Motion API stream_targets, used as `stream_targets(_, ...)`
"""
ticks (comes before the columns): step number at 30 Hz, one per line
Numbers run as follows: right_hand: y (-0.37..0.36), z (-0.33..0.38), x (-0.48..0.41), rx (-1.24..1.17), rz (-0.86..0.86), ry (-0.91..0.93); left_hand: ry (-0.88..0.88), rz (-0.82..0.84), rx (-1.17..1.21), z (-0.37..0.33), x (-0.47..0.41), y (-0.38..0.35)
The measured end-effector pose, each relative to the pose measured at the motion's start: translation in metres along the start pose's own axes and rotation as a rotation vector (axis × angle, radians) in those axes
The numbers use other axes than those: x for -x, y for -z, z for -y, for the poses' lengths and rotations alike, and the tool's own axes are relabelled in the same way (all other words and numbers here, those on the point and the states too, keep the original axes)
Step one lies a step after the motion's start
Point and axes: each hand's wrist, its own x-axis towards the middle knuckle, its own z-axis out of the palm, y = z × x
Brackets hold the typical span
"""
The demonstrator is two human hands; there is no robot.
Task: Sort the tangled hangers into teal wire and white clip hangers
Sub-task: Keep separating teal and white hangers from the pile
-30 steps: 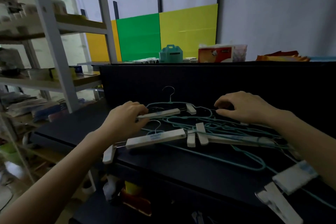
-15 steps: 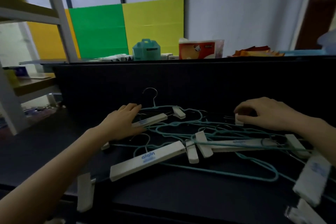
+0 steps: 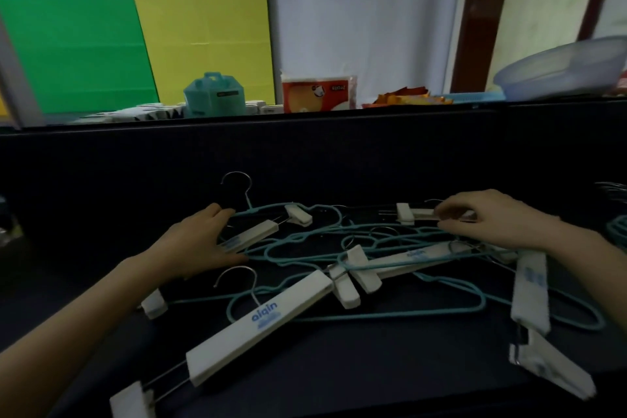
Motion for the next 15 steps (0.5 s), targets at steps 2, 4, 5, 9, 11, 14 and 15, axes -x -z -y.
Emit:
stream_targets(2, -0.001, 0.003, 0.003, -0.005, 0.049, 0.005, -0.016, -0.02, -0.004, -0.001, 0.002, 0.001)
stream_targets(4, -0.001, 0.005, 0.005, -0.003, 0.14, -0.026, -0.025, -0.051, -0.006, -0.001, 0.004, 0.005)
stream_targets(5, -0.002, 0.004, 0.006, 0.004, 0.191, -0.049, -0.03, -0.068, -0.005, 0.0, 0.005, 0.008)
stream_targets(9, -0.003, -0.005, 0.009, 0.018, 0.262, -0.097, -0.034, -0.156, 0.04, 0.01, 0.012, 0.021)
stream_targets(11, -0.003, -0.009, 0.011, -0.01, 0.275, -0.1, -0.023, -0.195, 0.061, 0.015, 0.015, 0.027)
stream_targets(14, -0.001, -0.01, 0.012, -0.033, 0.291, -0.109, -0.018, -0.242, 0.101, 0.023, 0.02, 0.034)
stream_targets(15, -0.002, -0.01, 0.012, -0.03, 0.295, -0.109, -0.022, -0.257, 0.109, 0.025, 0.021, 0.036)
